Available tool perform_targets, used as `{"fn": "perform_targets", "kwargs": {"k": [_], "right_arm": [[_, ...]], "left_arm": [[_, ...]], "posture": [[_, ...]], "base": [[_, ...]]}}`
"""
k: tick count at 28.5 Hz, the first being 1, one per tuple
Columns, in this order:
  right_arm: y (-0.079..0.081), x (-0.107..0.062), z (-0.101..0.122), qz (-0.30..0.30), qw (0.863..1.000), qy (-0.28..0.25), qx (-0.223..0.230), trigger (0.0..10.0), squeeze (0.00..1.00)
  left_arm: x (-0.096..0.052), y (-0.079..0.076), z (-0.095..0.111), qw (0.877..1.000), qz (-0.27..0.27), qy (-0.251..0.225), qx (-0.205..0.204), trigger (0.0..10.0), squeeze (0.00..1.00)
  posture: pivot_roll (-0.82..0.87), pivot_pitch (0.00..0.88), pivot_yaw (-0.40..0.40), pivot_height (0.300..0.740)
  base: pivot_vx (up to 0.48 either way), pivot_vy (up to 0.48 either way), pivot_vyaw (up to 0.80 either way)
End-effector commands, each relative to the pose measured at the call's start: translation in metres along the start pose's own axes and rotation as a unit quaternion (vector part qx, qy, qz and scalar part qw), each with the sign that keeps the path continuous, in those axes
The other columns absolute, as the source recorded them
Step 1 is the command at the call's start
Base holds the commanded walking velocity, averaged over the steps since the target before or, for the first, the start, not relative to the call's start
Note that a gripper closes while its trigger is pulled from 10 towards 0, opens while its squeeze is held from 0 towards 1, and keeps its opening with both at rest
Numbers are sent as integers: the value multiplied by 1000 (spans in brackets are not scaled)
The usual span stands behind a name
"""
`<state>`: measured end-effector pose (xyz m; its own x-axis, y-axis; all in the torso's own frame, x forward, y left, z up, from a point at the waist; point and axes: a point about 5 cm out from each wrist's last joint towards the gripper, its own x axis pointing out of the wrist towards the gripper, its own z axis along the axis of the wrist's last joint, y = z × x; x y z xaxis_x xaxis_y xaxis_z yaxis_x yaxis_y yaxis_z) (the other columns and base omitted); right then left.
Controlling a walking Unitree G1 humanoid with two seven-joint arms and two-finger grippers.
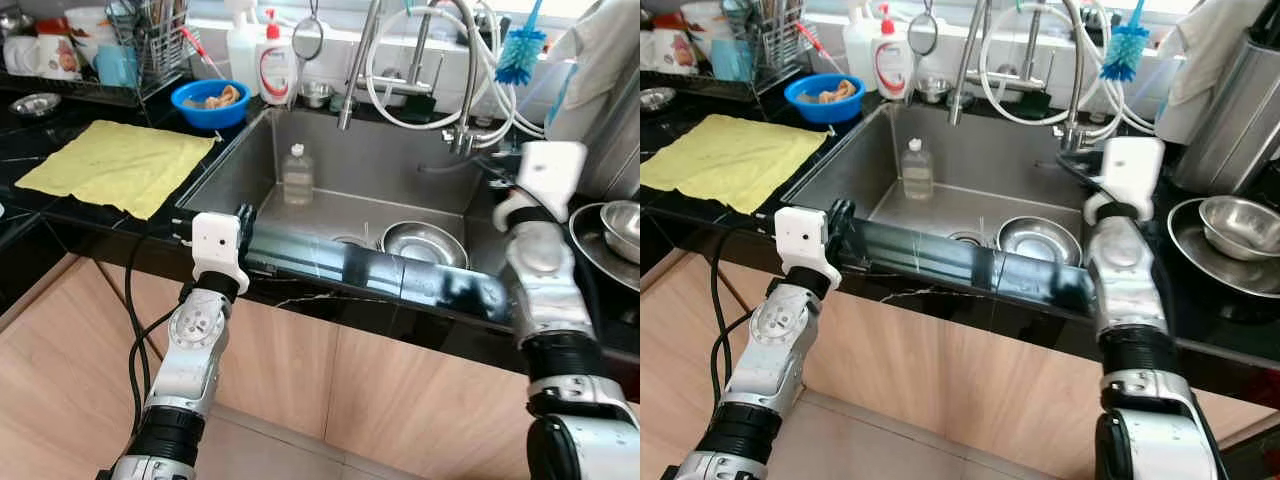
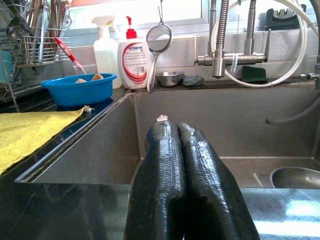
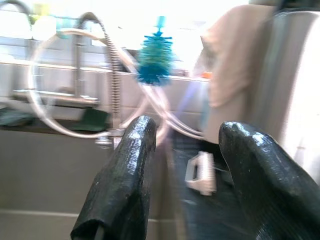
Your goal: Kitchen organization
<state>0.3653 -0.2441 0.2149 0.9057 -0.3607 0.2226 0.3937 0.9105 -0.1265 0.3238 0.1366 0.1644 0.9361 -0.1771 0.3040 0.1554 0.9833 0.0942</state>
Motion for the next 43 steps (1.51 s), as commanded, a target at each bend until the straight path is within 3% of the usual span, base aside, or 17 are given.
{"fn": "perform_targets", "kwargs": {"k": [1,4,12,17,25,26,30,31,32,33,43], "right_arm": [[-6,-1,1,-13,1000,5,-2,10000,0],[-36,-2,-4,-67,997,35,-6,10000,0],[-82,1,-8,-100,988,90,-75,10000,0],[-94,2,-4,-99,984,108,-100,10000,0],[-107,0,-14,-33,970,163,-179,10000,0],[-110,0,-16,-32,969,168,-176,10000,1000],[-114,0,-17,-34,969,178,-170,10000,1000],[-115,-1,-18,-33,967,183,-172,10000,267],[-115,-1,-19,-32,967,187,-173,10000,267],[-115,-3,-23,-31,965,199,-166,10000,0],[-110,-8,-35,-14,968,227,-104,10000,0]], "left_arm": [[0,1,4,1000,0,-6,3,10000,0],[1,0,4,1000,-1,-6,2,10000,0],[0,0,3,1000,-3,-5,1,10000,0],[0,0,3,1000,-4,-5,2,10000,0],[1,-2,3,1000,-13,-4,0,10000,0],[0,-2,3,1000,-14,-4,0,10000,0],[0,-2,2,1000,-16,-2,1,10000,0],[0,-2,2,1000,-17,-1,1,10000,0],[1,-3,2,1000,-18,-1,1,10000,0],[1,-3,2,1000,-19,0,0,10000,0],[1,-3,2,1000,-24,1,0,10000,0]], "posture": [[99,0,-24,740],[98,0,-25,740],[96,0,-25,740],[91,0,-22,740],[93,0,-16,740],[92,0,-15,740],[90,0,-12,740],[90,0,-12,740],[90,0,-12,740],[90,0,-10,740],[89,0,-4,740]], "base": [[0,0,0],[0,0,0],[0,0,0],[0,0,0],[0,0,0],[0,0,0],[0,0,0],[0,0,0],[0,0,0],[0,0,0],[0,0,0]]}}
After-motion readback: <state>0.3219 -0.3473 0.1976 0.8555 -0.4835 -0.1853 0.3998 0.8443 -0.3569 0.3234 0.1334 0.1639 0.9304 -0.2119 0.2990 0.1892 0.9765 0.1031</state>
